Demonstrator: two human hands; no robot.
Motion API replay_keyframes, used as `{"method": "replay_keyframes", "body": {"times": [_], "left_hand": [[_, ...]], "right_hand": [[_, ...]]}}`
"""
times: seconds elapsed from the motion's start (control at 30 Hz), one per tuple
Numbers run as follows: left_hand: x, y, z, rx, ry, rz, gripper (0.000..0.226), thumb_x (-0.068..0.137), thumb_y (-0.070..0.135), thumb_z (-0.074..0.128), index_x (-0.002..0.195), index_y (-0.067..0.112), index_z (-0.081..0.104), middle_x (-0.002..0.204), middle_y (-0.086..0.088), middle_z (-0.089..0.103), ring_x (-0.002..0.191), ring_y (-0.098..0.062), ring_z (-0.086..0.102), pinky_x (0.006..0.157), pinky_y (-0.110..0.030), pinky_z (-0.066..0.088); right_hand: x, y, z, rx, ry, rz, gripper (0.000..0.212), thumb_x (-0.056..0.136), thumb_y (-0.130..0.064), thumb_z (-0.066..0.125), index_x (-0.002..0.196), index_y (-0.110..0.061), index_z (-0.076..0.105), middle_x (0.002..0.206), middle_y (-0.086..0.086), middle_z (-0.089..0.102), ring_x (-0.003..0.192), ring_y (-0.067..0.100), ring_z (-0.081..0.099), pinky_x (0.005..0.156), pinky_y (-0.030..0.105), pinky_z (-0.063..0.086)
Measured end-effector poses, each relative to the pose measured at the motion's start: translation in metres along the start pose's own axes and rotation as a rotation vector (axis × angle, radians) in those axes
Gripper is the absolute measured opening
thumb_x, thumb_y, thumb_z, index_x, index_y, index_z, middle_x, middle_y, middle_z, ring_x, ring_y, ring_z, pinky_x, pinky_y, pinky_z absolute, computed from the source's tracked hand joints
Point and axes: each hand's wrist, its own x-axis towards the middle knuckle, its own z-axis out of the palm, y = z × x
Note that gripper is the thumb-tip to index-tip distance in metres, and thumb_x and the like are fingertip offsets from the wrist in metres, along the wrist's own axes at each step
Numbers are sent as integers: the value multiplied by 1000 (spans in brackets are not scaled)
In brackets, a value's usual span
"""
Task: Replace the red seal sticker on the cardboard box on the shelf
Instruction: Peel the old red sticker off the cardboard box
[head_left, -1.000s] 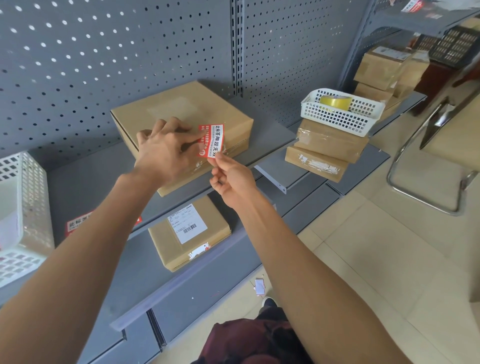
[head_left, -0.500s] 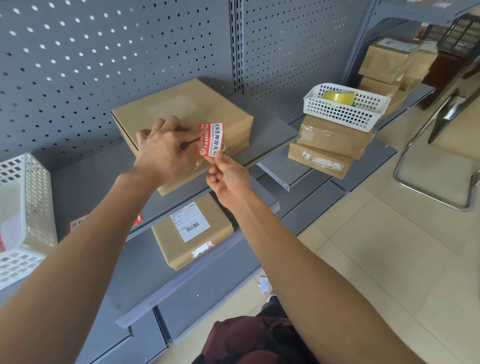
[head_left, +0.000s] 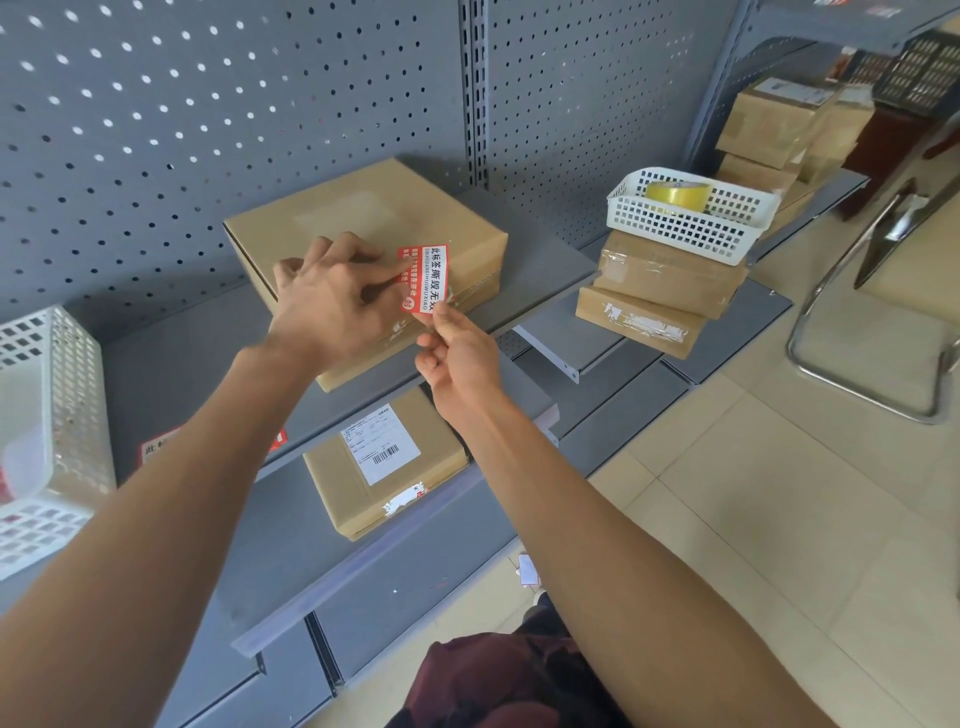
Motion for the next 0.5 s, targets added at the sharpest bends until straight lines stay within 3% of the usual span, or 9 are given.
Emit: {"method": "replay_keyframes", "body": {"times": [0.2, 0.33, 0.5], "left_hand": [[2, 6, -5, -29, -18, -44, 38, 93, 50, 43, 124, 51, 66, 128, 9, 57, 126, -20, 43, 99, -51, 28], [10, 12, -12, -55, -58, -51, 36, 88, 47, 40, 95, 40, 75, 112, 3, 59, 112, -24, 46, 89, -47, 28], [32, 15, -6, -39, -53, -25, 33, 95, 43, 46, 75, 21, 62, 93, 7, 60, 91, -23, 53, 85, -44, 32]], "right_hand": [[-3, -2, 3, 72, -19, 33, 14, 93, -20, 68, 104, -12, 72, 89, 1, 69, 52, 7, 54, 47, 19, 35], [-6, -3, 3, 18, -24, 30, 25, 91, -20, 75, 114, -11, 72, 97, 2, 68, 56, 6, 54, 45, 17, 36], [-8, -10, 1, -33, -5, 51, 29, 90, -18, 76, 117, -10, 72, 96, 2, 74, 63, 8, 58, 51, 19, 40]]}}
